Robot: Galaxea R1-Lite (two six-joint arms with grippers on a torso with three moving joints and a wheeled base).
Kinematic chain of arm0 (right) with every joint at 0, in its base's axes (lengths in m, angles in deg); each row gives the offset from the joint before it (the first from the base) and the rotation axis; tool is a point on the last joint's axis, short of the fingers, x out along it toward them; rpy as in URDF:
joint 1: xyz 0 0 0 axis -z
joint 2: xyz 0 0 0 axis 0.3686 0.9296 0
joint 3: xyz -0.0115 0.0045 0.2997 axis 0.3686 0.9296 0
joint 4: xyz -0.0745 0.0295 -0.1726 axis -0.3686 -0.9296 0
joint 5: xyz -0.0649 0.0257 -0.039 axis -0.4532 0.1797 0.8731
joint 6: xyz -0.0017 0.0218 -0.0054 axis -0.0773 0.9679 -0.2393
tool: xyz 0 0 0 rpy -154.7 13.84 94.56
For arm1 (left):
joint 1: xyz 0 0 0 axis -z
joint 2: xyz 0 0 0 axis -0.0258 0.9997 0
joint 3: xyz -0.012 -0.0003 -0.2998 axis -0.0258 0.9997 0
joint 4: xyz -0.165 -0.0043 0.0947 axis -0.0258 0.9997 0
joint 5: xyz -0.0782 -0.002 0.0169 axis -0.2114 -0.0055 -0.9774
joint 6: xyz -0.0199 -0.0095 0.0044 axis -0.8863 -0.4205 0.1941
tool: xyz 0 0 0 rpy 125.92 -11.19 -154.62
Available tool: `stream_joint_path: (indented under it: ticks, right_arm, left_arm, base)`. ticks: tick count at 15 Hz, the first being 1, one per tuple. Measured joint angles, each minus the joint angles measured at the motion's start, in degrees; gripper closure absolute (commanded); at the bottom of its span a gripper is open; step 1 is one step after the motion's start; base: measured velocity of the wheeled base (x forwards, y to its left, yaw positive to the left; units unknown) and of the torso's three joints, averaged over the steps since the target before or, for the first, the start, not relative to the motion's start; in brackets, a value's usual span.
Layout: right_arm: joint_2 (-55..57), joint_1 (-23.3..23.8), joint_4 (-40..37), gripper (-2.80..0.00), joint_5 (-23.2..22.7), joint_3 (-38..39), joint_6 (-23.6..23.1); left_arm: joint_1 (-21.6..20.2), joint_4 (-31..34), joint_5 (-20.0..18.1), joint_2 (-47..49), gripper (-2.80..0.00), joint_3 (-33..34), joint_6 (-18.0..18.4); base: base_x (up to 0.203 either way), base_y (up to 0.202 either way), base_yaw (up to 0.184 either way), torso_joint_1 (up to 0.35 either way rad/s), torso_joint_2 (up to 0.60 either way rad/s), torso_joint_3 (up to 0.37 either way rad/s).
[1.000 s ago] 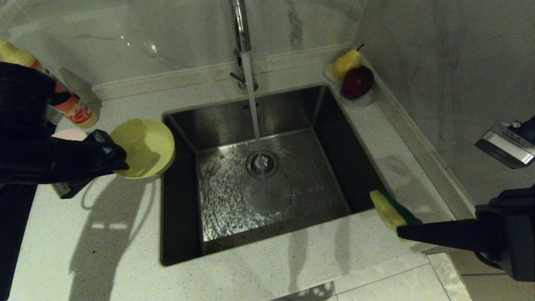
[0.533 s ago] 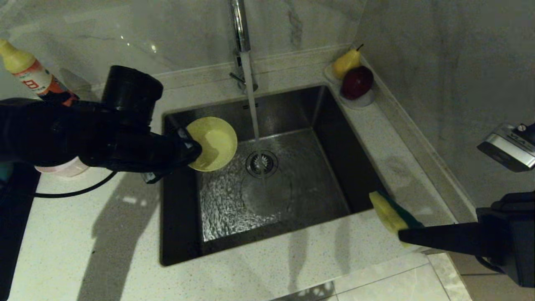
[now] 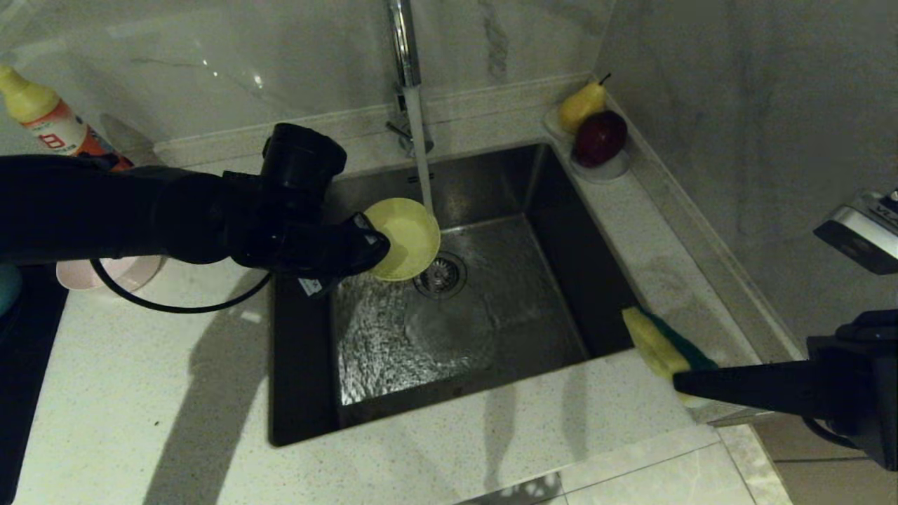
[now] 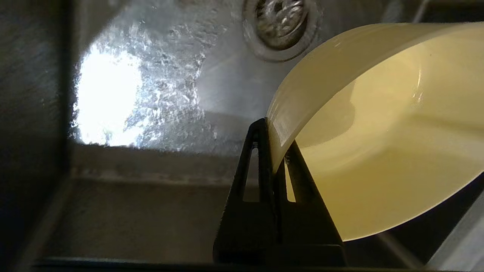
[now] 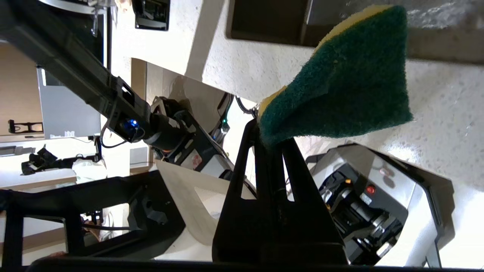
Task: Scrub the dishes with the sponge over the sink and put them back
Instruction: Wash the bowl
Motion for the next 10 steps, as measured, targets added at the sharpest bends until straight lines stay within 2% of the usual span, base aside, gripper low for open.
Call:
stream_joint_path:
  ticks: [4, 10]
  right_arm:
    - [0.09, 0.02, -0.02, 0.0, 0.06, 0.04, -0.01]
    - [0.27, 0.68, 0.45, 0.0, 0.11, -0.17, -0.1]
  left_arm:
    - [0.47, 0.41, 0.01, 3.67, 0.0, -5.36, -0.11]
    - [2.16, 1.5, 0.08, 5.5, 0.0, -6.56, -2.03]
  base:
    - [0.0, 0.0, 0.0, 0.0, 0.0, 0.0]
    - [0.0, 0.0, 0.0, 0.0, 0.0, 0.0]
